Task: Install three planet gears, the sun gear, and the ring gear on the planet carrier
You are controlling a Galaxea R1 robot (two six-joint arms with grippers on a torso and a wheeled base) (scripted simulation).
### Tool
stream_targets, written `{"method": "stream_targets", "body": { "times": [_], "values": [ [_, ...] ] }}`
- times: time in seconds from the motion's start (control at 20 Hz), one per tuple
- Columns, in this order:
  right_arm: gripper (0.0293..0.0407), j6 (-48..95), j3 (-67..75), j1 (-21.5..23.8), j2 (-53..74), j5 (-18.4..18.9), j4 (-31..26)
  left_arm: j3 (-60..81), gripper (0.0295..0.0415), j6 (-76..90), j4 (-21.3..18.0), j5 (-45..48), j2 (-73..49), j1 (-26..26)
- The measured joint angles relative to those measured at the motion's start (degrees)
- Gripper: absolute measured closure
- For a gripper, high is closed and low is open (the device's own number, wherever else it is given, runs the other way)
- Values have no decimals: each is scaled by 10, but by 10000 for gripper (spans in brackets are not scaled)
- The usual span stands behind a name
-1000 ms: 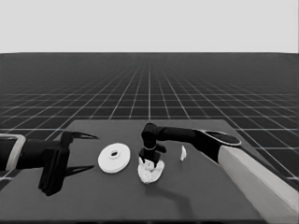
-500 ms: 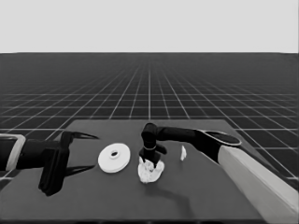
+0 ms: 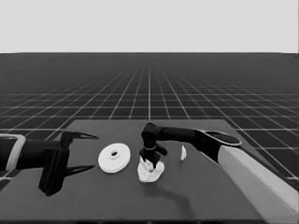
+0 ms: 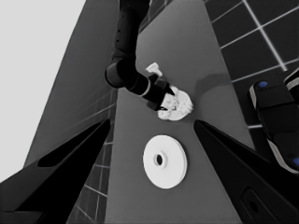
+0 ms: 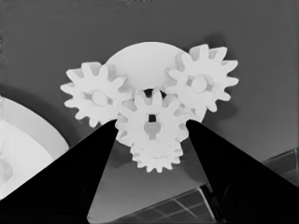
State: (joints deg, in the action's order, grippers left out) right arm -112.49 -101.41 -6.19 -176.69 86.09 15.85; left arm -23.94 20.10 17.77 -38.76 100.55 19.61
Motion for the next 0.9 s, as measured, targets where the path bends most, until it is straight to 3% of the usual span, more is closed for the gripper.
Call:
{"method": "stream_targets", "body": {
  "times": [0.9],
  "values": [
    [390, -108, 0, 0, 0, 0, 0, 0, 326, 0, 0, 0, 0, 0]
  ]
}}
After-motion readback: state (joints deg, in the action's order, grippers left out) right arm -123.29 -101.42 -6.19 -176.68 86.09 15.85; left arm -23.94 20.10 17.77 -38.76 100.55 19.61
